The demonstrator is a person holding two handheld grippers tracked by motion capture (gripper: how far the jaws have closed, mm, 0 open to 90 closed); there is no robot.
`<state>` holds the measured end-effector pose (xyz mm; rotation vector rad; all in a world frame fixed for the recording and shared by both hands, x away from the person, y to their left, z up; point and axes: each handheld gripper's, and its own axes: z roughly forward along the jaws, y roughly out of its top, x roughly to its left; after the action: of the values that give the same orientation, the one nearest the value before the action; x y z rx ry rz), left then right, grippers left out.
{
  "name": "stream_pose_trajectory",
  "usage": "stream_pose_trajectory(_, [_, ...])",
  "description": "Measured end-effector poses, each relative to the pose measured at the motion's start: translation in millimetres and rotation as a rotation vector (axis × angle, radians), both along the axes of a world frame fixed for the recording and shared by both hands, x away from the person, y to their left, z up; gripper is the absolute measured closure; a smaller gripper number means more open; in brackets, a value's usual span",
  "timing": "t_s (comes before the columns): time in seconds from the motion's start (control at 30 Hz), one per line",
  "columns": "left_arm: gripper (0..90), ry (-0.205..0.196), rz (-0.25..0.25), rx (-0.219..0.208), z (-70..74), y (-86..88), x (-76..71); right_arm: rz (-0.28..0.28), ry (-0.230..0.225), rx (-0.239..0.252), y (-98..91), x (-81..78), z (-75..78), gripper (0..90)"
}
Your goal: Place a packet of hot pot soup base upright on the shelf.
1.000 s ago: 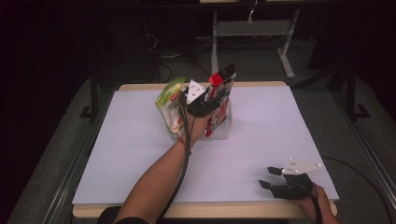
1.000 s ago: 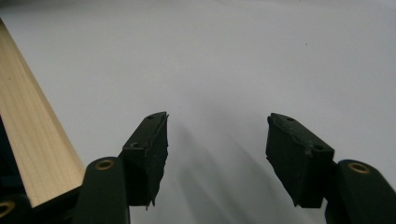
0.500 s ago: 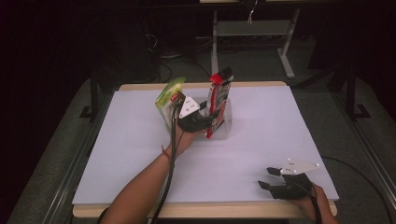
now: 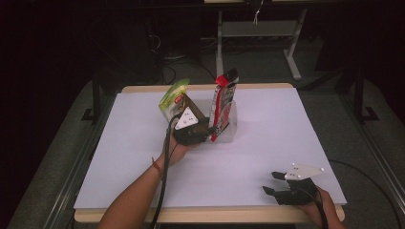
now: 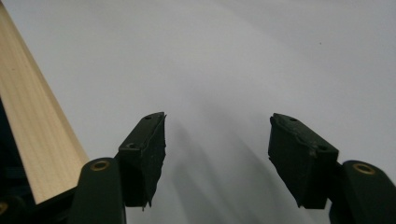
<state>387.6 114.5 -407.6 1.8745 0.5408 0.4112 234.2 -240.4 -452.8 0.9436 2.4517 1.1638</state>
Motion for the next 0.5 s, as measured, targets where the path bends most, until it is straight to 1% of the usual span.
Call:
stream_pose_trajectory(0.07, [55.8,0.021,-0.019,-0.006,-0.9,2.3,0.6,0.002,-0.003,0.003,-0.7,0.6,-0.2,35.3])
stream_pose_trajectory(0.13, [56.2,0.040,-0.028,-0.017,-1.8,4.2,1.4,-0.001,-0.005,0.002,-1.1,0.7,0.0,35.3])
stream_pose_trajectory(0.17, [56.1,0.043,-0.028,-0.021,-2.1,4.4,1.5,0.000,-0.008,0.004,-1.3,0.6,0.3,35.3])
stream_pose_trajectory(0.2, [56.0,0.049,-0.029,0.000,-2.3,4.0,1.8,0.001,-0.008,0.006,-1.2,0.4,0.5,35.3])
stream_pose_trajectory(0.23, [64.1,0.027,-0.020,0.063,-4.1,1.7,1.5,0.003,-0.010,0.002,-0.9,0.0,1.1,35.3])
stream_pose_trajectory(0.27, [63.6,0.002,-0.027,0.107,-7.2,0.1,0.6,0.006,-0.014,0.000,-0.5,-0.1,1.3,35.3])
stream_pose_trajectory(0.3, [63.5,-0.005,-0.027,0.112,-9.6,-0.5,-0.2,0.008,-0.015,0.000,0.0,-0.3,1.5,35.3])
stream_pose_trajectory(0.33, [65.3,-0.012,-0.022,0.122,-10.4,-1.5,-0.1,0.011,-0.016,-0.001,0.5,-0.5,1.9,35.3])
stream_pose_trajectory(0.37, [65.8,-0.022,-0.010,0.128,-10.4,-2.8,-0.2,0.013,-0.018,-0.002,0.9,-0.8,2.4,35.3])
stream_pose_trajectory(0.4, [65.9,-0.025,-0.004,0.133,-10.2,-3.3,0.0,0.014,-0.021,-0.002,1.1,-1.0,2.7,35.4])
stream_pose_trajectory(0.47, [65.9,-0.019,0.005,0.132,-11.0,-4.7,1.2,0.018,-0.023,0.000,0.9,-1.0,2.8,35.3])
stream_pose_trajectory(0.5, [65.9,-0.026,0.020,0.137,-12.1,-5.8,1.4,0.017,-0.022,0.000,0.8,-0.9,2.6,35.4])
